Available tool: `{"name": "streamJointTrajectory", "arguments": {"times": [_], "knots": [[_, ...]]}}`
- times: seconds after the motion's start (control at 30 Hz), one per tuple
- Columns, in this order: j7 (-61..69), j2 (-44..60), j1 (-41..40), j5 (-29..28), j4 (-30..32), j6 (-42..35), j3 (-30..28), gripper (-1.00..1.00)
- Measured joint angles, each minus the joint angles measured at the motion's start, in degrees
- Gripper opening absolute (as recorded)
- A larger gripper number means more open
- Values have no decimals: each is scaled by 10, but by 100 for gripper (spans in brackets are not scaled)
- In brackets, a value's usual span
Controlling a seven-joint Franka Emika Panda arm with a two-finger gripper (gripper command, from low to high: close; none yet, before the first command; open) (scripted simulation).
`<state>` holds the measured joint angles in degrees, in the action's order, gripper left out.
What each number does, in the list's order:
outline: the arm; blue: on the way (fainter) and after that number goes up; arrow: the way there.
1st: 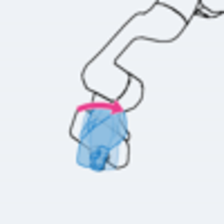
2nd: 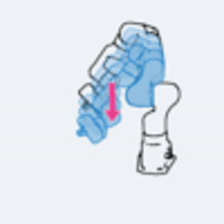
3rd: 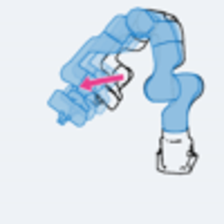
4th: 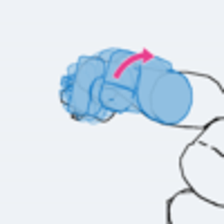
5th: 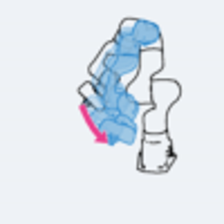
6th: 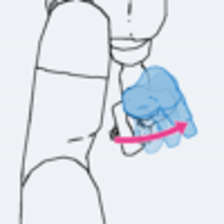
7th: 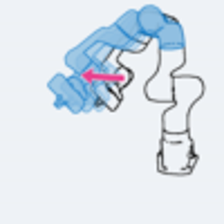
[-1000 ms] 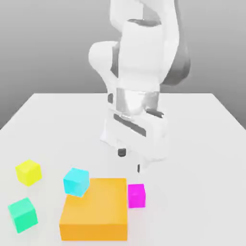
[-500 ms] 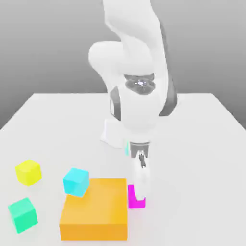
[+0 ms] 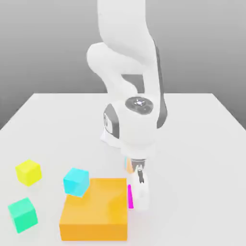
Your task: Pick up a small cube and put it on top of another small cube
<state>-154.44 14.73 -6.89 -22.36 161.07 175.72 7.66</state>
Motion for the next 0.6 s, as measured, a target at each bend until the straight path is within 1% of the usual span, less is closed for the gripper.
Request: {"name": "streamJointTrajectory", "arguments": {"times": [0.17, 0.3, 0.37, 0.43, 0.47, 0.6], "knots": [[68, -60, -64, 93, 14, -44, 87, -100], [130, -109, -78, 175, 27, -79, 123, -100], [153, -133, -74, 206, 33, -97, 127, -100], [129, -161, -73, 212, 26, -134, 107, -100], [110, -176, -100, 213, 20, -157, 94, -100], [29, -243, -154, 232, -11, -254, 56, -100]]}}
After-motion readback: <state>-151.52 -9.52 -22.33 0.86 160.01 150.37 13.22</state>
